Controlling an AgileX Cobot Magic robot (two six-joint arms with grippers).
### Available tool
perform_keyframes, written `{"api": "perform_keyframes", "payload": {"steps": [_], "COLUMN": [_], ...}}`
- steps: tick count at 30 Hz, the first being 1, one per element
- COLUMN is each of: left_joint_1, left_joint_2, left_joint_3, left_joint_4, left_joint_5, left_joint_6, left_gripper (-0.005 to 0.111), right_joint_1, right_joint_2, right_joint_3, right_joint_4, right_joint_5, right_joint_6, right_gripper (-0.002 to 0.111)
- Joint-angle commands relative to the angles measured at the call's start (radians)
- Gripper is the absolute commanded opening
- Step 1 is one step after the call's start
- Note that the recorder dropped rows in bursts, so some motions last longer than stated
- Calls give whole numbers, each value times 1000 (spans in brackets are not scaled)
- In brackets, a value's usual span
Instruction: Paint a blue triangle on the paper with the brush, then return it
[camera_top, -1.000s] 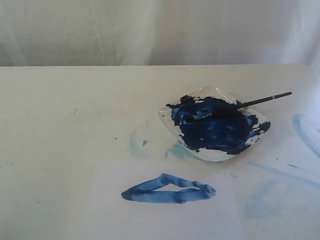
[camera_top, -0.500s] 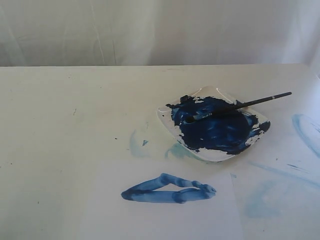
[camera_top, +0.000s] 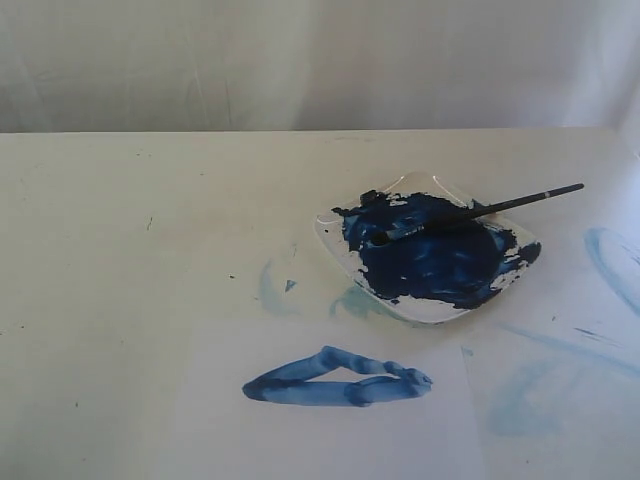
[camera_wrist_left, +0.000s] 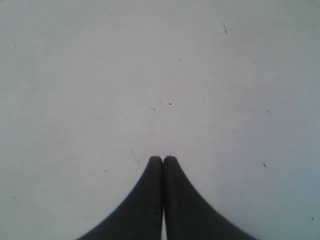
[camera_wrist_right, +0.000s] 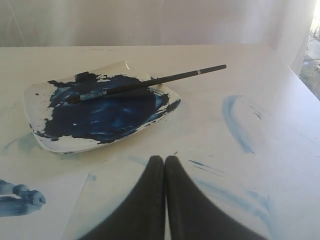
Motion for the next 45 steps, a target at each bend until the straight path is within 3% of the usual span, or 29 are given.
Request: {"api": "perform_keyframes", "payload": {"steps": [1,45], "left_joint_1": [-6,-35], "left_joint_2": [-5,-5], "left_joint_3": [3,3], "left_joint_4": [3,3], "left_joint_5": [-1,-1], "left_joint_6": [-1,-1], "left_gripper": [0,0], "right_joint_1": [0,0], "right_joint_2": [-7,-7], "right_joint_3": [4,4], "right_joint_4": [3,3], "right_joint_5": [-8,-4], "right_joint_6": [0,0], "right_gripper": [0,0]}}
